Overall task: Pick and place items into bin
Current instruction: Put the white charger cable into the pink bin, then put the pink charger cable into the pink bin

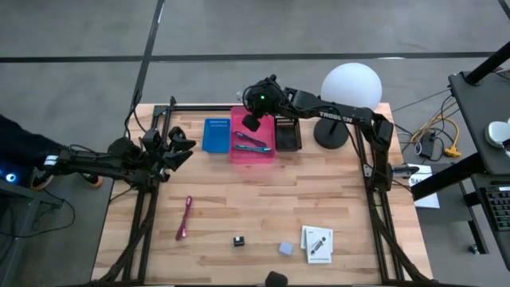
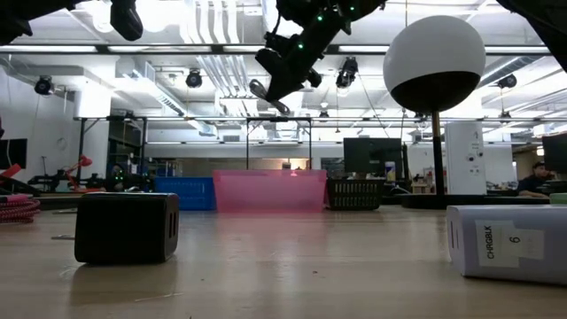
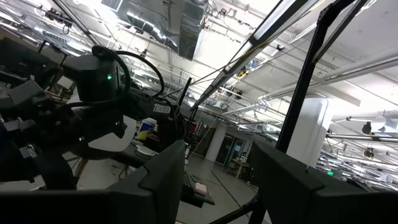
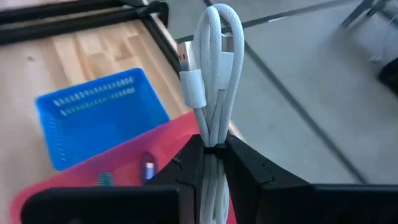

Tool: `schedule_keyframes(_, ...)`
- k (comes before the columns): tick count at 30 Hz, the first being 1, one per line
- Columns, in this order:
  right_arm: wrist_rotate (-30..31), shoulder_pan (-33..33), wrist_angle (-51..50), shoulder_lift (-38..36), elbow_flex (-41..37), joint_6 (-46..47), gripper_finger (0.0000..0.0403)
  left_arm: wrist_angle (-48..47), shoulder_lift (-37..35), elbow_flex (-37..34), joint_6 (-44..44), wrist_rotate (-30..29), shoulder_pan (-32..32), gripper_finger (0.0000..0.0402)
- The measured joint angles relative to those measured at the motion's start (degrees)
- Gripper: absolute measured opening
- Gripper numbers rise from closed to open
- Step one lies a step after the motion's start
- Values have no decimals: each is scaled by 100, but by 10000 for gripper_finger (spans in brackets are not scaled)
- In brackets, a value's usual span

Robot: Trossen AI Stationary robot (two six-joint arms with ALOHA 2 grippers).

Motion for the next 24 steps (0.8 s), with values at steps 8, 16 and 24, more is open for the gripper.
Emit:
schedule_keyframes(8, 11, -18, 20, 0, -2, -234, 47, 0, 0, 0, 0, -3, 0, 171)
schedule_keyframes(16, 10, -23, 23, 0, -4, -229, 97, 0, 0, 0, 0, -5, 0, 171)
schedule_keyframes(24, 8, -23, 16, 0, -7, -188, 123, 0, 0, 0, -4, -5, 0, 171)
